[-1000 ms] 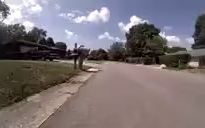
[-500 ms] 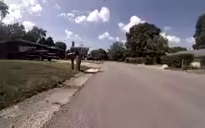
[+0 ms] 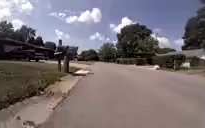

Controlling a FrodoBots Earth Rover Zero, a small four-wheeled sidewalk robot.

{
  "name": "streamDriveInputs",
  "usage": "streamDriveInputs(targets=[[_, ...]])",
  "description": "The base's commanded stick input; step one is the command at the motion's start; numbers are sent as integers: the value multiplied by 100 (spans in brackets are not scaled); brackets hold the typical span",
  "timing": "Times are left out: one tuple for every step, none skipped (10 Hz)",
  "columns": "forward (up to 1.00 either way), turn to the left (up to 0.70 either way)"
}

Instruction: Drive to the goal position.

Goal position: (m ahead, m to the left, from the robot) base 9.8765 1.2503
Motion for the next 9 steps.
streamDriveInputs(targets=[[100, 0], [100, 0], [100, 0], [100, 0], [100, 0], [100, 0], [100, 0], [100, 0], [100, 0]])
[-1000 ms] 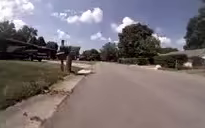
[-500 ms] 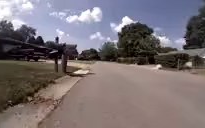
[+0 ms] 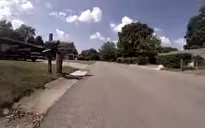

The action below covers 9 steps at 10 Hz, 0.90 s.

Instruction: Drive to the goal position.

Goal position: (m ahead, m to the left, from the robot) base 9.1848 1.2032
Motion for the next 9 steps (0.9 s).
streamDriveInputs(targets=[[100, 0], [100, 0], [100, 0], [100, 0], [100, 0], [100, 0], [100, 0], [100, 0], [100, 0]])
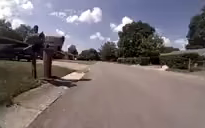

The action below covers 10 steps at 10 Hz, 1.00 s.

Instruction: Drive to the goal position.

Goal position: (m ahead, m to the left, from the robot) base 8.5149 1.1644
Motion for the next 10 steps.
streamDriveInputs(targets=[[100, 0], [100, 0], [100, 0], [100, 0], [100, 0], [100, 0], [100, 0], [100, 0], [100, 0], [100, 0]])
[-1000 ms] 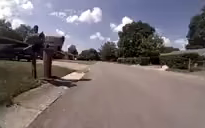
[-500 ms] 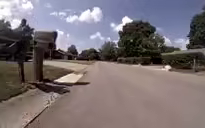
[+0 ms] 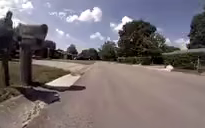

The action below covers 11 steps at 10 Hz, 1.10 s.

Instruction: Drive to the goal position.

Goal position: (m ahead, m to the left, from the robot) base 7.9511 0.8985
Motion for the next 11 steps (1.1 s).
streamDriveInputs(targets=[[100, 0], [100, 0], [100, 0], [100, 0], [100, 0], [100, 0], [100, 0], [100, 0], [100, 0], [100, 0], [100, 0]])
